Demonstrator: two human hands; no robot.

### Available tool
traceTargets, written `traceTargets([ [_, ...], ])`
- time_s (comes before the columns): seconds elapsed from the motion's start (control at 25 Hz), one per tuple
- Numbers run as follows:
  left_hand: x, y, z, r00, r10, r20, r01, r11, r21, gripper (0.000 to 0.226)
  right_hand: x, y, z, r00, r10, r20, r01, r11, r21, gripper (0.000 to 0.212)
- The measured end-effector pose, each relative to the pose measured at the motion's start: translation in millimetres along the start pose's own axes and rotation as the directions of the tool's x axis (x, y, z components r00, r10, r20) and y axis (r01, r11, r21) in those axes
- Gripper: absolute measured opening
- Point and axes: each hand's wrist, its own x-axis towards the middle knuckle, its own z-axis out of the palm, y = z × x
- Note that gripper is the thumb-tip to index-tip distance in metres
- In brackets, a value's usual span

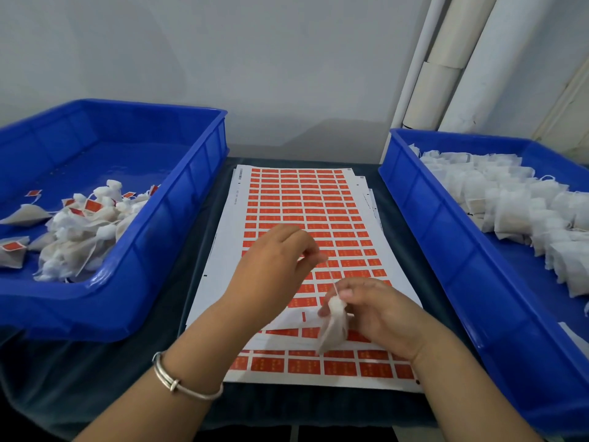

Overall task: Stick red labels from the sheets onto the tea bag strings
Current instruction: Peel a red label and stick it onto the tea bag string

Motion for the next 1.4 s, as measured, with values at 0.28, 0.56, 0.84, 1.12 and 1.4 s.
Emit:
traceTargets([
  [0.28,1,22,13,0.999,0.046,-0.020,-0.049,0.983,-0.180,0.011,-10,2,1,0.957,-0.231,-0.178,0.215,0.971,-0.104,0.026],
  [0.56,-2,27,79,0.884,-0.259,0.390,0.339,0.928,-0.153,0.033,-33,6,-46,0.761,-0.238,-0.603,0.311,0.950,0.017,0.042],
  [0.84,-6,17,101,0.865,-0.239,0.442,0.190,0.970,0.153,0.068,-29,13,-46,0.724,-0.104,-0.682,0.027,0.992,-0.123,0.038],
  [1.12,-9,17,96,0.919,-0.292,0.266,0.319,0.946,-0.063,0.034,-19,16,-28,0.798,0.022,-0.602,-0.225,0.938,-0.264,0.027],
  [1.4,-18,32,81,0.947,-0.306,0.094,0.320,0.883,-0.344,0.028,2,26,-13,0.836,-0.110,-0.538,0.203,0.972,0.118,0.014],
])
